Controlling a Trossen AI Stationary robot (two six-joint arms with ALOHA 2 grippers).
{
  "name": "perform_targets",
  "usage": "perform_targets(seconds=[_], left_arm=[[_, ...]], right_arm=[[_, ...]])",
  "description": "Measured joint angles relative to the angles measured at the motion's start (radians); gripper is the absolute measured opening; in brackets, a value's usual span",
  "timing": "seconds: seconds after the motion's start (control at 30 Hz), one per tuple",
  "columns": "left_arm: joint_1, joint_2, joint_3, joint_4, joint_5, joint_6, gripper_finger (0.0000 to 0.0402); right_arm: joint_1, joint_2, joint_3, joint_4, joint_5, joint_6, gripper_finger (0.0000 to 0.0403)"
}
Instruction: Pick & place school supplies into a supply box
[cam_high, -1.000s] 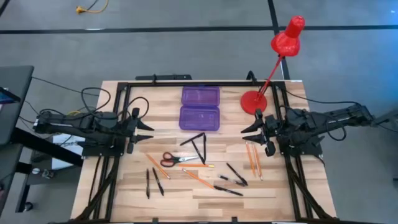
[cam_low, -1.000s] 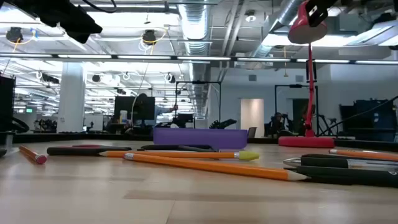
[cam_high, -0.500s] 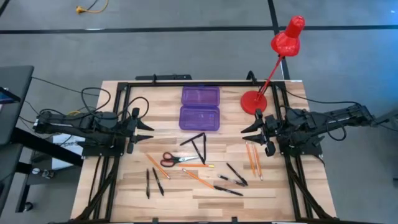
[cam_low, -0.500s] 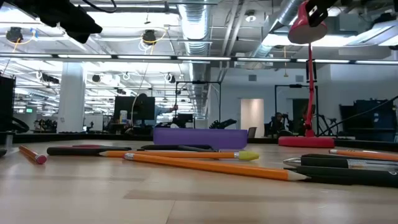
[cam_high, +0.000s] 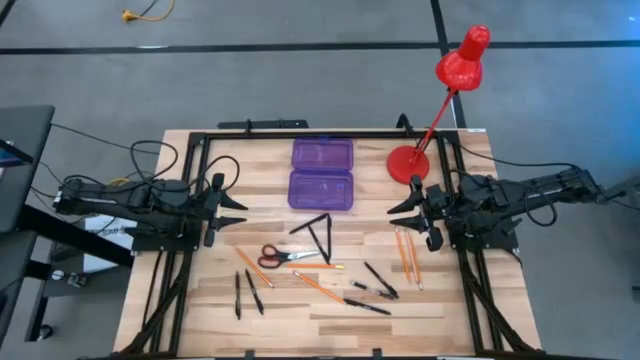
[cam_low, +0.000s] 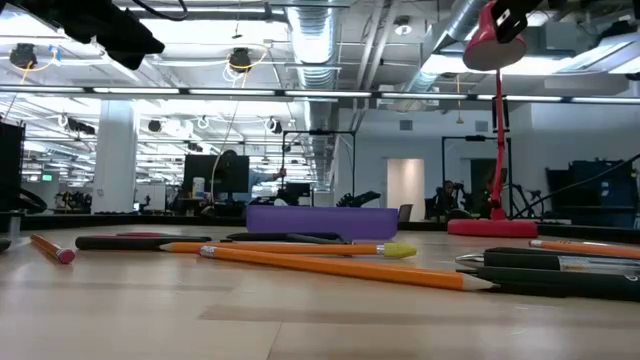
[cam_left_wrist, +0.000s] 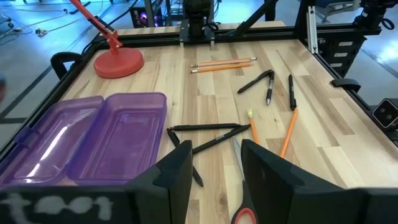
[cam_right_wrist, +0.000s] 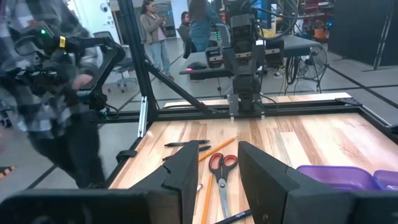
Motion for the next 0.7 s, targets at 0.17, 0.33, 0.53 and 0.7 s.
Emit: perform_targets(seconds=[0.17,0.33,0.53,0.7], left_arm=[[0.0,0.0,0.0,0.0,0.0,0.004,0.0128],[0.0,0.0,-0.001,0.044,-0.081,0.274,0.0128],[0.0,0.0,-0.001,0.029,-0.142,0.593,0.0128],[0.0,0.0,-0.001,0.024,-0.157,0.716,0.0128]], right_arm=[[0.0,0.0,0.0,0.0,0.0,0.0,0.0109],[0.0,0.0,0.0,0.0,0.0,0.0,0.0109],[0.0,0.0,0.0,0.0,0.0,0.0,0.0109],[0.0,0.0,0.0,0.0,0.0,0.0,0.0109]])
